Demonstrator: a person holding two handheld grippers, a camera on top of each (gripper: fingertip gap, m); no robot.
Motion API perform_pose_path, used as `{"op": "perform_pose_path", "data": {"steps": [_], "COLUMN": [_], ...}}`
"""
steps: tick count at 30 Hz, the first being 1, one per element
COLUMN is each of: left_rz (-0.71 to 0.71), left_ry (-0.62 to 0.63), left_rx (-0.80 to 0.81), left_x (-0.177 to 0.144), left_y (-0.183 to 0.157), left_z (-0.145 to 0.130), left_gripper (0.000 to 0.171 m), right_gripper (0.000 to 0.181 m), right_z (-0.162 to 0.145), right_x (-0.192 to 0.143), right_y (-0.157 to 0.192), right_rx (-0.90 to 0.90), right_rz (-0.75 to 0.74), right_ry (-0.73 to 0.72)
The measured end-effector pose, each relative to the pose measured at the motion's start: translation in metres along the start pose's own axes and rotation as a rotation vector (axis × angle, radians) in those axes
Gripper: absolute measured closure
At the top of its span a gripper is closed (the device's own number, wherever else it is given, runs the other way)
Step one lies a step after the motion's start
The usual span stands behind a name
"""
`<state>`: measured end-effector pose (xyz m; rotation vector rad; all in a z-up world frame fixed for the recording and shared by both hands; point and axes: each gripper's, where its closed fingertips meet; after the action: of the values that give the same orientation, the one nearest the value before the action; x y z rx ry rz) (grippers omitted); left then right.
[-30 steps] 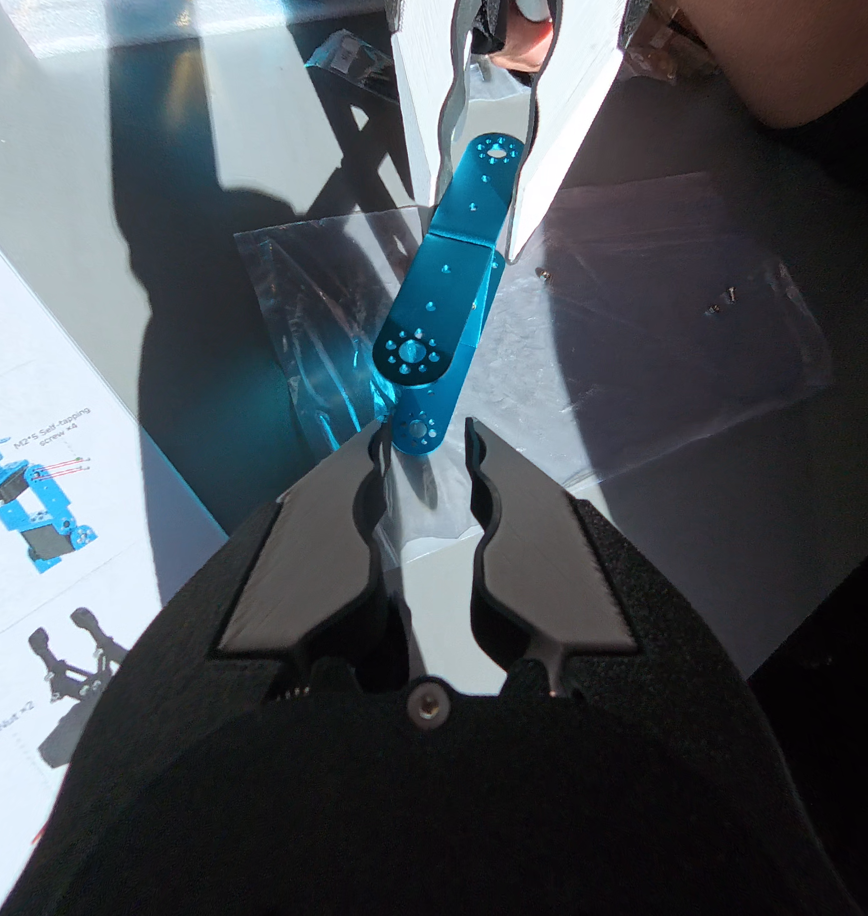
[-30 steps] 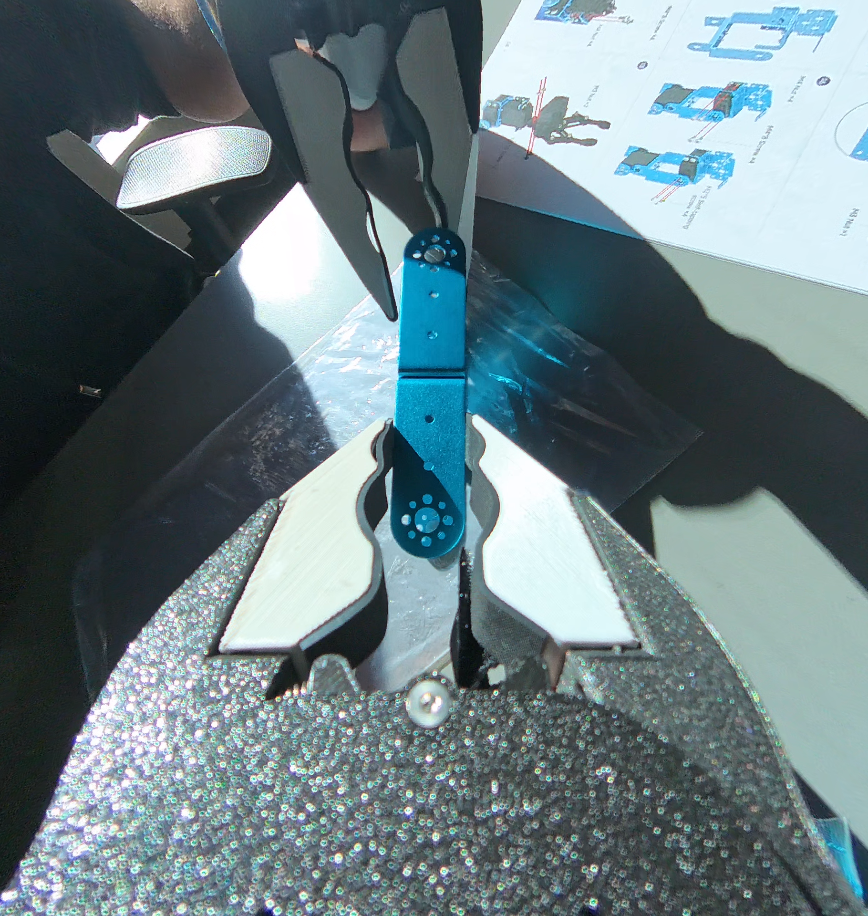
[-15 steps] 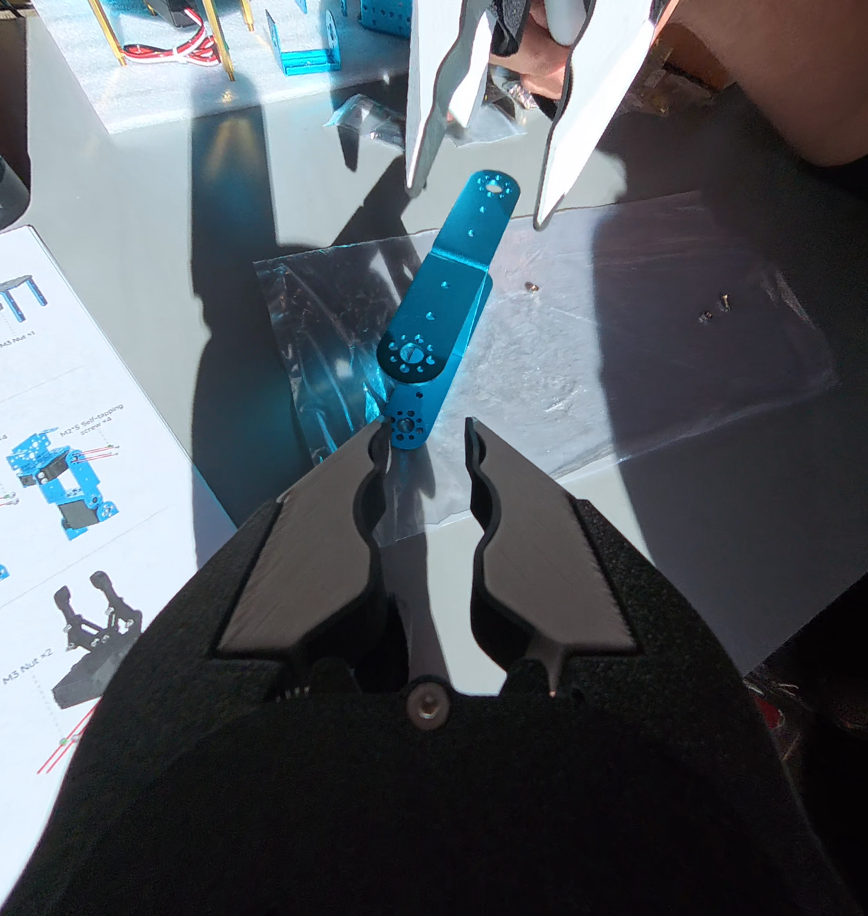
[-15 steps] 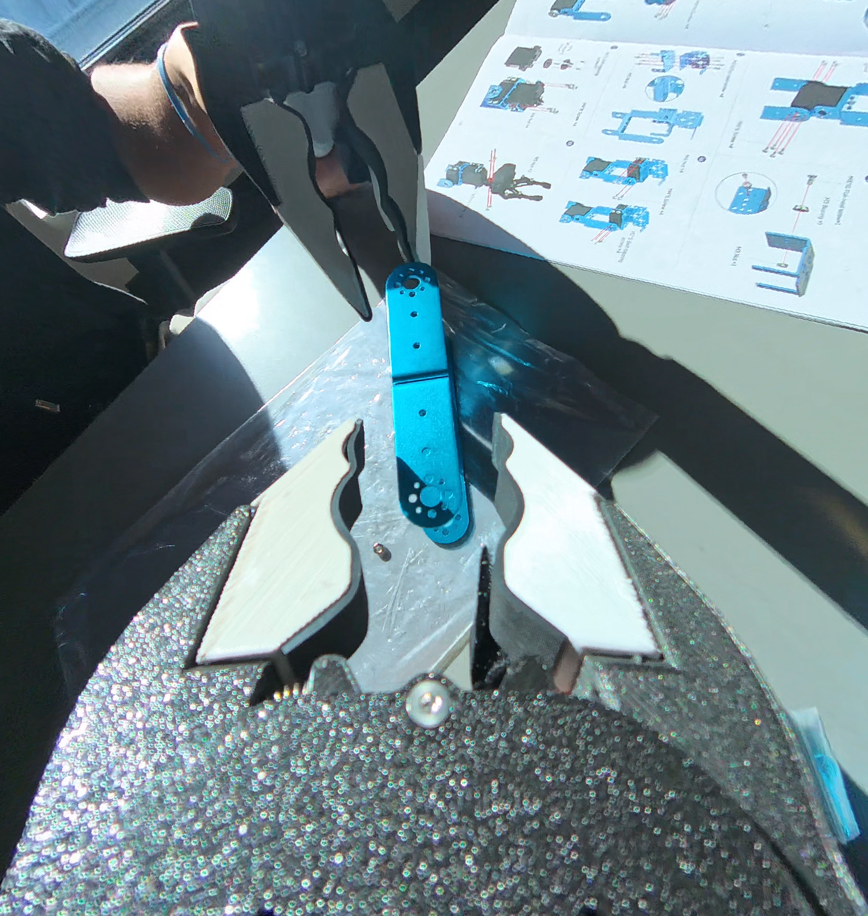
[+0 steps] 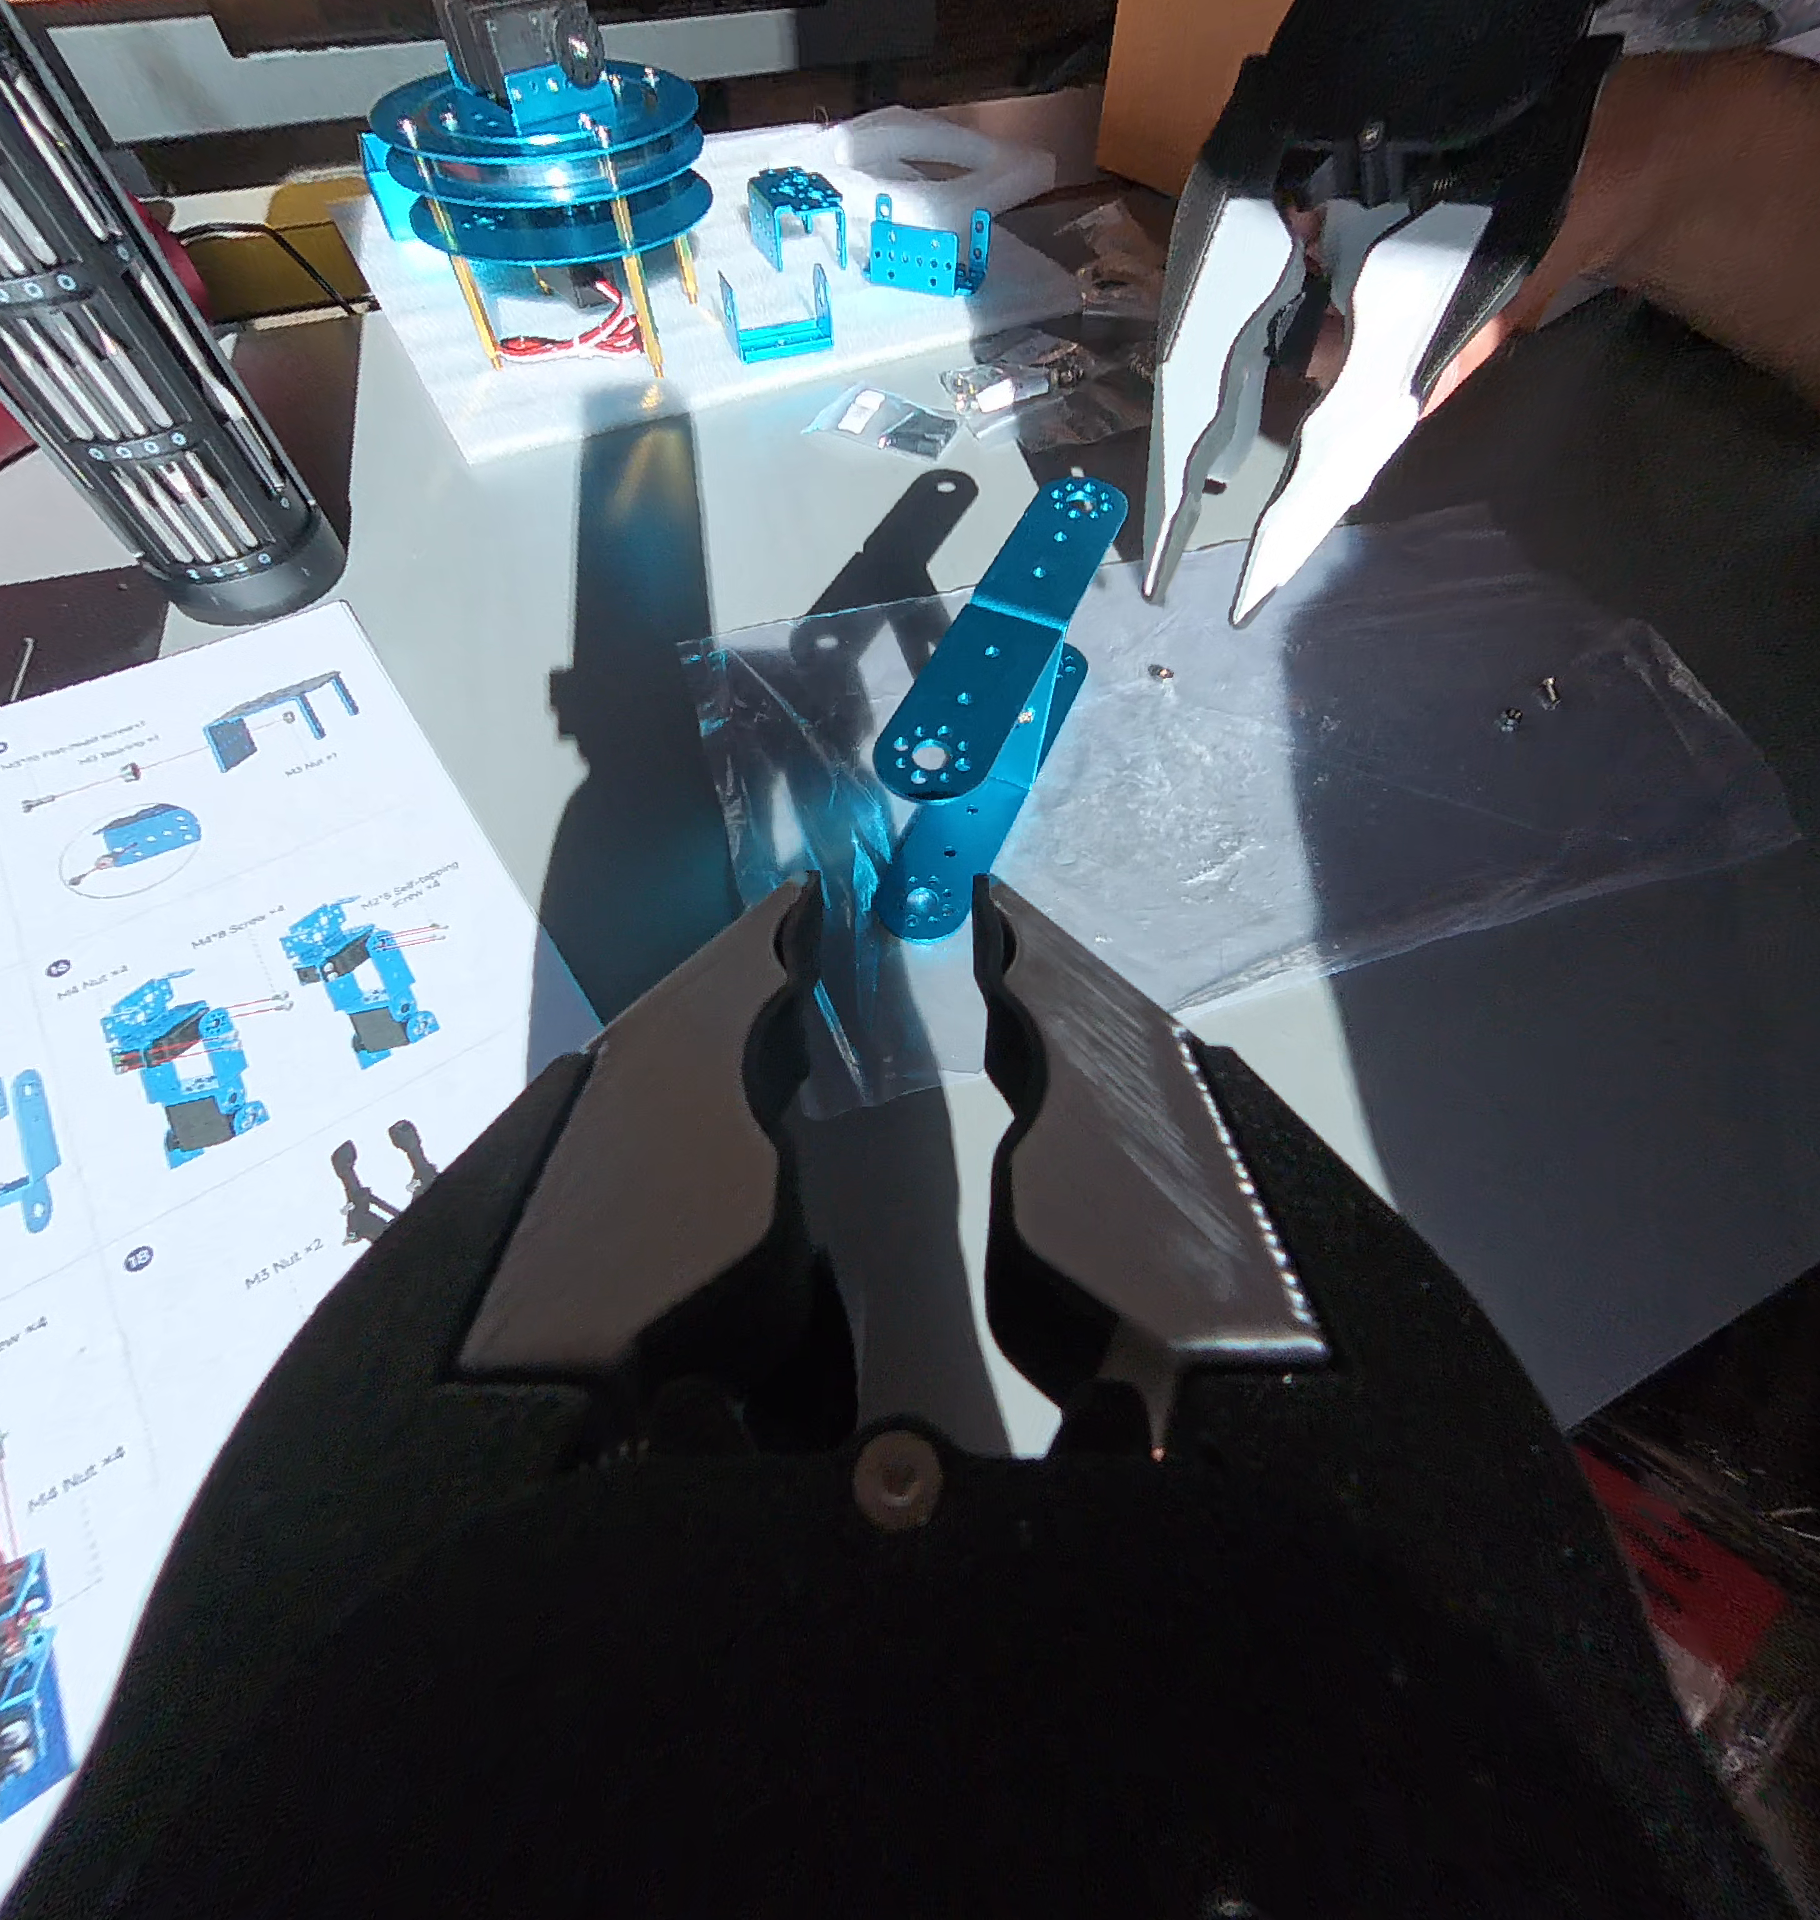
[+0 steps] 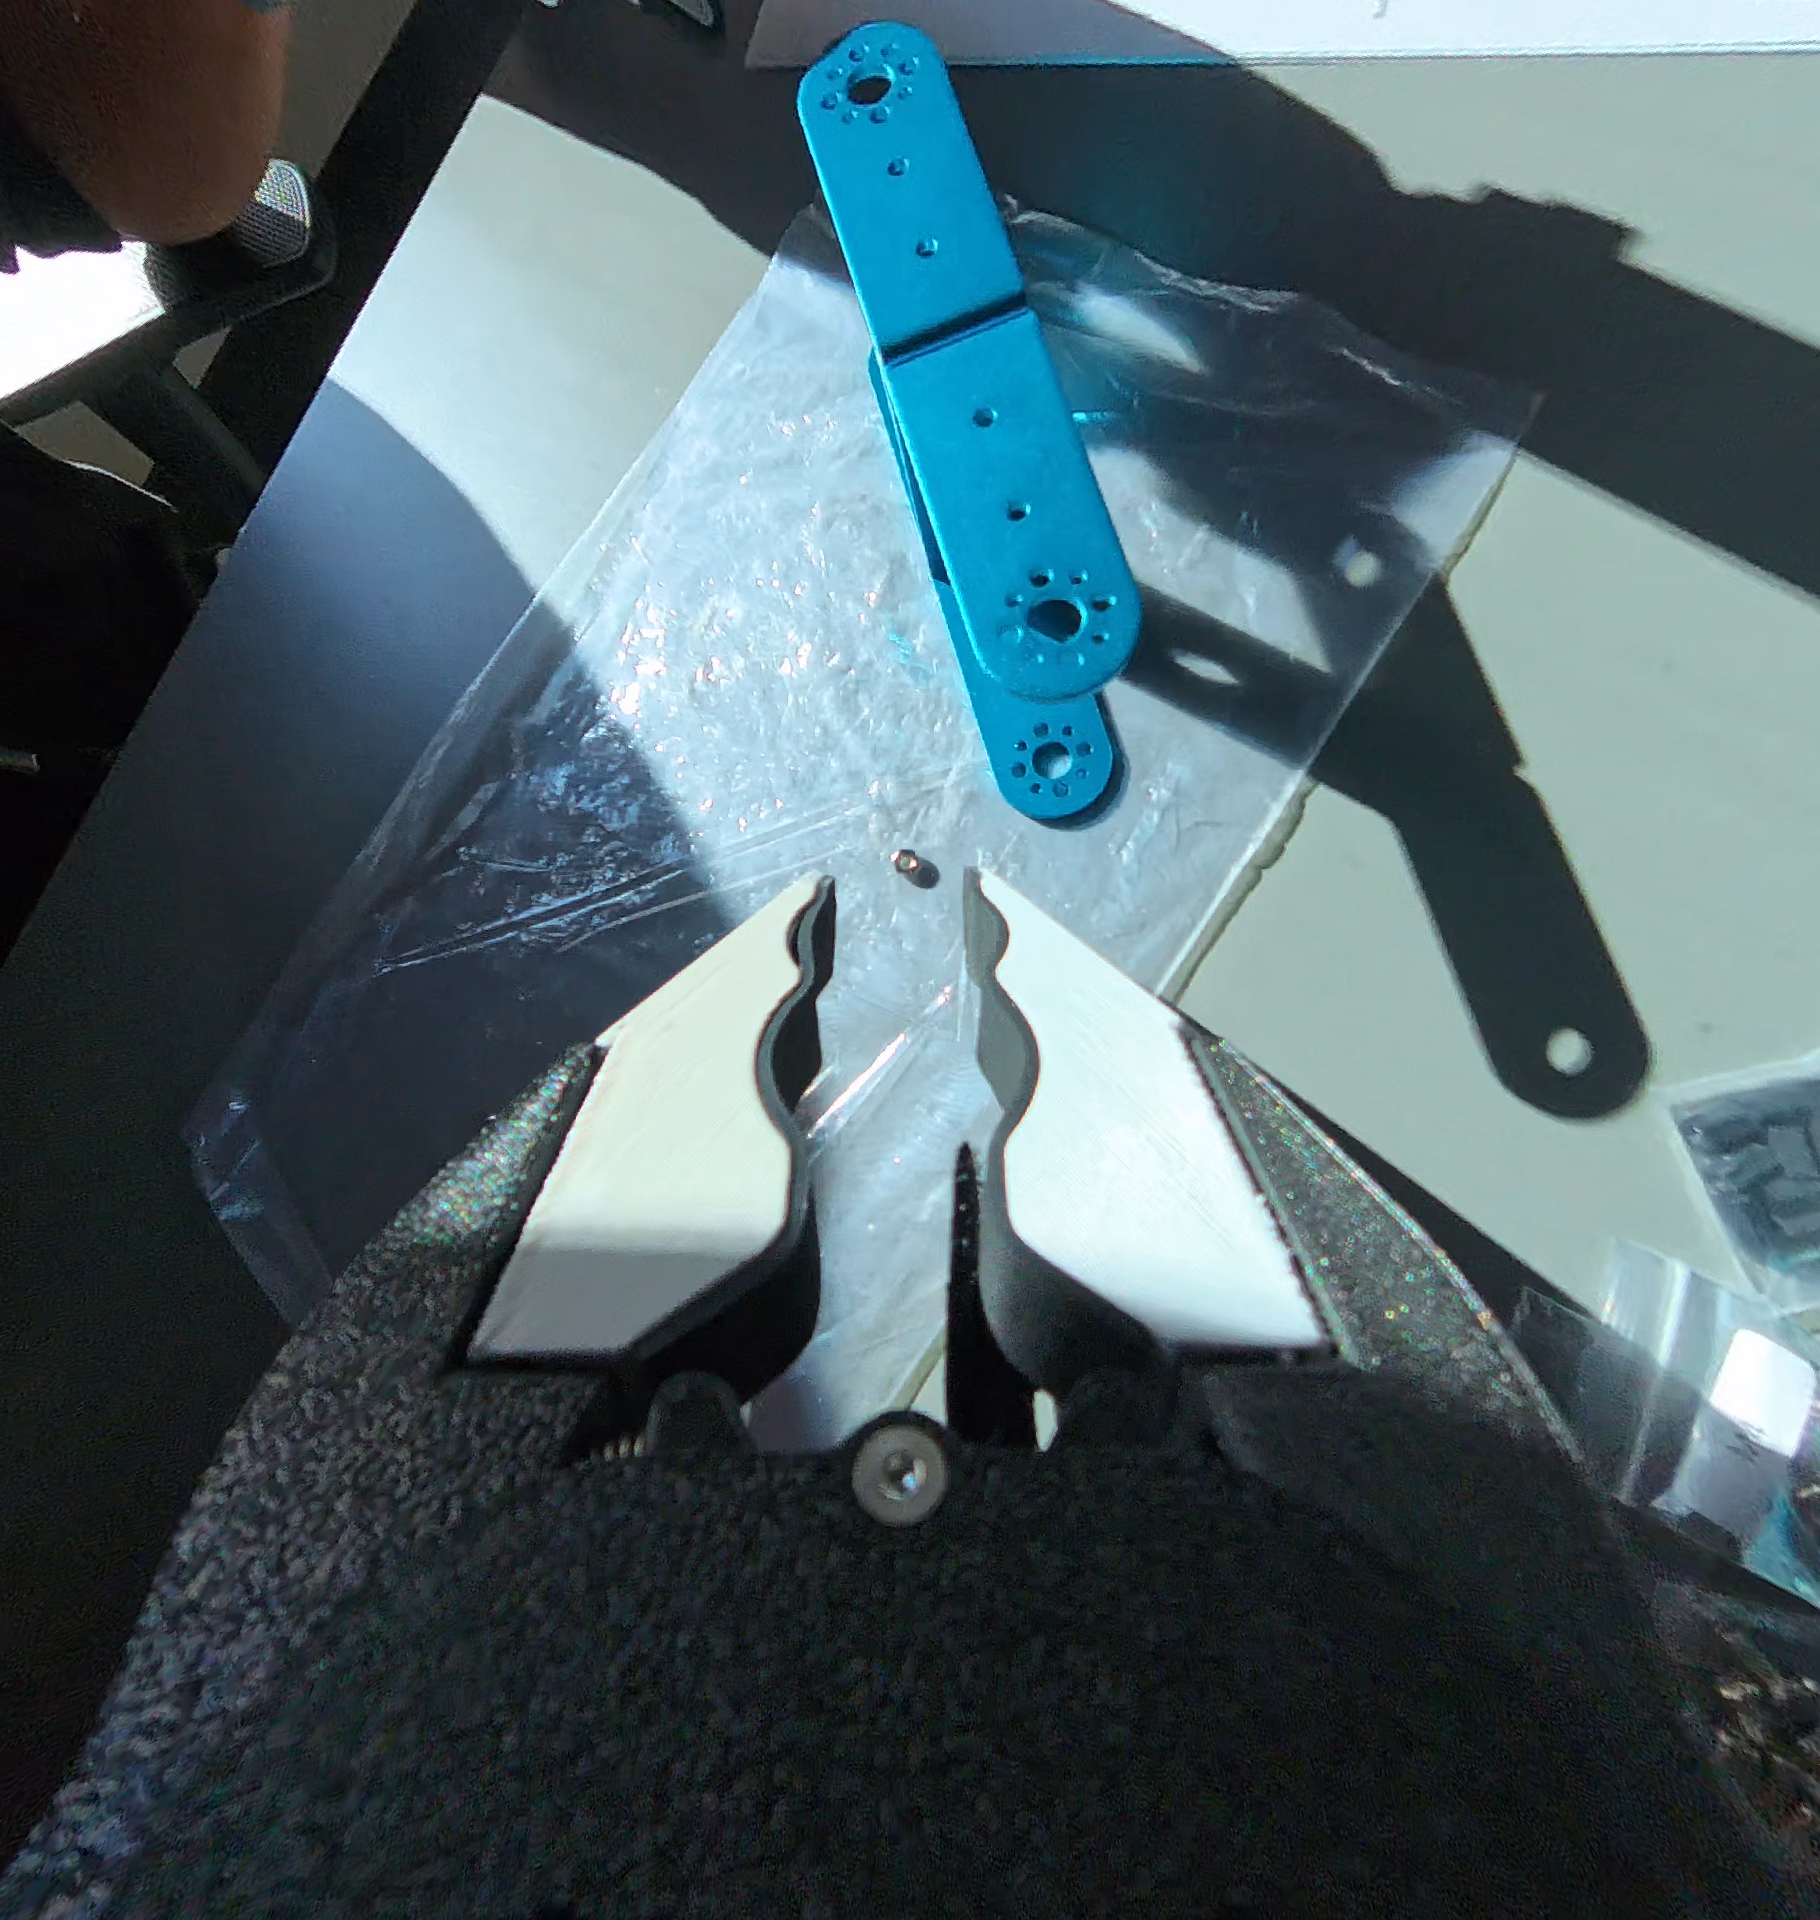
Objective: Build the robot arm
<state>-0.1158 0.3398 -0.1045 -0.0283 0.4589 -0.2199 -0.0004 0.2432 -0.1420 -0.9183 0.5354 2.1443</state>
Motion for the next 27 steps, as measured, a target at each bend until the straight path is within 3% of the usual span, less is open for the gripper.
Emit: {"op": "perform_pose_path", "data": {"steps": [10, 20, 24, 27], "left_rz": [0.043, 0.033, -0.03, -0.116], "left_ry": [0.043, 0.052, 0.007, -0.025], "left_rx": [0.079, 0.159, 0.107, 0.025], "left_x": [0.002, 0.006, 0.005, 0.01], "left_y": [-0.002, -0.006, -0.02, -0.042], "left_z": [-0.004, 0.0, 0.009, 0.012], "left_gripper": [0.144, 0.143, 0.143, 0.144], "right_gripper": [0.172, 0.177, 0.177, 0.177], "right_z": [-0.003, -0.004, 0.005, -0.004], "right_x": [0.022, 0.019, 0.007, 0.002], "right_y": [0.001, 0.002, 0.0, 0.008], "right_rx": [-0.099, -0.21, -0.291, -0.265], "right_rz": [-0.033, -0.078, -0.132, -0.073], "right_ry": [0.106, 0.076, -0.039, -0.008]}}
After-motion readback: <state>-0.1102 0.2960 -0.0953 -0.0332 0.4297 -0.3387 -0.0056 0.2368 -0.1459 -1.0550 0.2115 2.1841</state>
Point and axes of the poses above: each gripper's, where its closed fingertips meet, x out along the fingers, z out of its top, y = z × x across the jaws, and after that the axes turned 7 degrees about -z, right-handed
